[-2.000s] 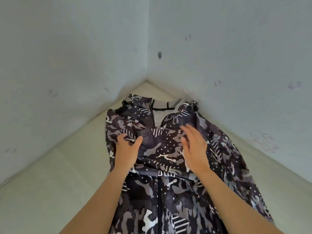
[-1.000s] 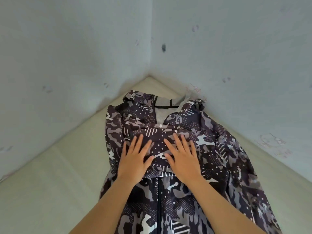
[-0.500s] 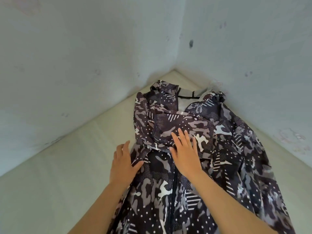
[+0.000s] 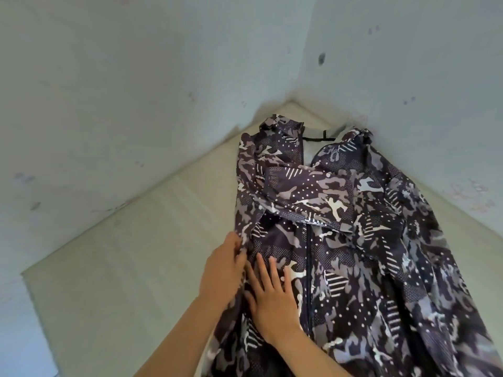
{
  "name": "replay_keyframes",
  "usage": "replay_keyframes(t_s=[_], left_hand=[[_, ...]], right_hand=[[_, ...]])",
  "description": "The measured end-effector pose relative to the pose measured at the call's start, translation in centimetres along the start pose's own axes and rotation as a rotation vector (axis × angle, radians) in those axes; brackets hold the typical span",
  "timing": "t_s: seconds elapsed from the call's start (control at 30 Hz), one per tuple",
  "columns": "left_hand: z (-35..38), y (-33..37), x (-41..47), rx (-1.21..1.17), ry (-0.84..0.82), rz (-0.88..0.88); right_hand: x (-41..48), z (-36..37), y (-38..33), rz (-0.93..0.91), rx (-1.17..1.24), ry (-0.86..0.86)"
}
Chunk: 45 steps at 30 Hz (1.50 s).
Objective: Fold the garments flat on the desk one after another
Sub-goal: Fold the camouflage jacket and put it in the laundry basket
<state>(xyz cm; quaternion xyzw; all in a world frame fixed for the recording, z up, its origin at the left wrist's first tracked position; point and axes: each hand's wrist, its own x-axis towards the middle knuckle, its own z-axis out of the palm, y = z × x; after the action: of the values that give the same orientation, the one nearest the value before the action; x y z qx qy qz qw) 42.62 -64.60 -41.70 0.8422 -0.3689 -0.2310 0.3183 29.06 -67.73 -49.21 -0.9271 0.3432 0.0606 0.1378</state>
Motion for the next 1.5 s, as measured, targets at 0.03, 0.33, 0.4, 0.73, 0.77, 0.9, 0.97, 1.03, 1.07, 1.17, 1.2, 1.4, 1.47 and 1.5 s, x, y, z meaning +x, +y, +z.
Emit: replay_keyframes(t_s=[0.03, 0.33, 0.4, 0.73, 0.77, 0.9, 0.97, 1.03, 1.07, 1.17, 1.2, 1.4, 1.47, 1.5], left_hand=[[0.1, 0.7, 0.0, -0.047, -0.047, 0.036], [1.4, -4.0, -1.5, -0.204, -0.334, 0.135], [1.3, -5.0, -2.3, -0.128, -0.383, 0.208], [2.1, -4.4, -3.7, 0.153, -0.491, 0.396], [2.1, -4.6, -3.6, 0.2, -0.485, 0.409], [2.4, -5.4, -4.2, 0.252, -0.475, 0.428], [2.5, -5.7, -4.8, 0.223, -0.467, 0.416], [2.4, -6.1, -5.1, 0.145, -0.464, 0.378], [2.3, -6.4, -5.0, 0.115, -0.464, 0.353], [2.4, -7.3, -4.6, 0.245, -0.48, 0.409], [2.4, -7.3, -4.6, 0.325, -0.476, 0.445], [3.0, -7.3, -7.3, 0.639, -0.422, 0.49], [3.2, -8.0, -8.2, 0.706, -0.468, 0.519], [3.1, -8.2, -8.3, 0.727, -0.485, 0.529]], right_hand=[[0.1, -0.5, -0.7, 0.003, -0.002, -0.028], [-4.0, -1.7, -1.2, 0.251, 0.87, 0.098], [-5.6, -3.1, -2.1, 0.563, 1.239, 0.016], [-8.9, -4.9, -3.2, 0.661, 1.3, -0.073], [-9.3, -5.1, -3.4, 0.657, 1.251, -0.043], [-11.9, -4.9, -4.6, 0.639, 1.134, -0.291], [-13.2, -4.8, -5.2, 0.591, 1.177, -0.27], [-14.3, -4.5, -5.2, 0.654, 1.495, -0.141], [-14.8, -4.2, -5.1, 0.692, 1.643, -0.056], [-16.4, -2.2, -4.5, 0.798, 1.327, 0.043], [-16.8, -1.4, -4.3, 0.793, 1.12, 0.031], [-16.6, -1.9, -4.7, 0.36, 0.36, 0.287], [-15.5, -2.0, -4.6, 0.193, 0.33, 0.16], [-15.1, -1.8, -4.4, 0.141, 0.319, 0.068]])
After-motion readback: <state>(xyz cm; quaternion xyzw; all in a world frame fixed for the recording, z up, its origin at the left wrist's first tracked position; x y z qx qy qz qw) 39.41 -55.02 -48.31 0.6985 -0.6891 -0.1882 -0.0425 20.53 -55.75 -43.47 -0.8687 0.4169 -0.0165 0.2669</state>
